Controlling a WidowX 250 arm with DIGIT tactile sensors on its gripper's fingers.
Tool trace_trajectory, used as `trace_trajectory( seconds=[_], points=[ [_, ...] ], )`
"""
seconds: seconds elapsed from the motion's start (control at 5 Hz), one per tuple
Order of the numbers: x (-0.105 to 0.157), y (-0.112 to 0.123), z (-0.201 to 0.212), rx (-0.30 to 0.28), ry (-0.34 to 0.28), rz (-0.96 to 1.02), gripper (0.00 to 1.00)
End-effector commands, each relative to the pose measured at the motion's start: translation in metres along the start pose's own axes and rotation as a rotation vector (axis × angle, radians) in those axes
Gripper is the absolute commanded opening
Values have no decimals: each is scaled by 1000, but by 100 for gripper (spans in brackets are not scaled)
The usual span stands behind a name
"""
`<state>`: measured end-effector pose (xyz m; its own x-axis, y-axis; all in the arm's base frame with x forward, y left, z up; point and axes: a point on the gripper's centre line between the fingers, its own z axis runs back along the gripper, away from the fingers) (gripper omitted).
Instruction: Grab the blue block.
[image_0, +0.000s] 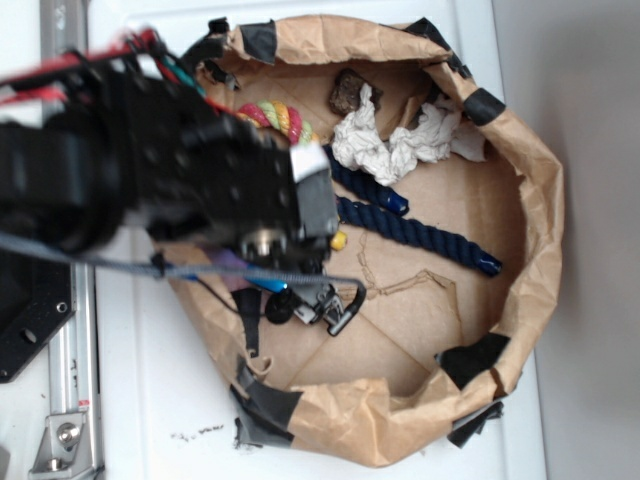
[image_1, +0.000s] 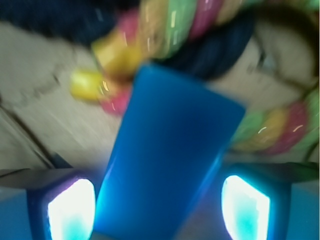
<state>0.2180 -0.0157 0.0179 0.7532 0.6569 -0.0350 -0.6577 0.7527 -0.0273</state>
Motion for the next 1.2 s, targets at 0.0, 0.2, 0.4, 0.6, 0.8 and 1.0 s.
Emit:
trace_trajectory(
  seconds=[0.0,0.2,0.4,0.6,0.8,1.0],
  points=[
    [10,-11,-16,-12,-18,1,100],
    [16,-11,-28,29,-20,-5,100],
    [25,-11,-22,58,-56,17,0],
    [31,-15,11,79,-163,-98,0],
    [38,-20,62,73,-272,-302,0],
    [46,-25,96,74,-312,-545,0]
  ],
)
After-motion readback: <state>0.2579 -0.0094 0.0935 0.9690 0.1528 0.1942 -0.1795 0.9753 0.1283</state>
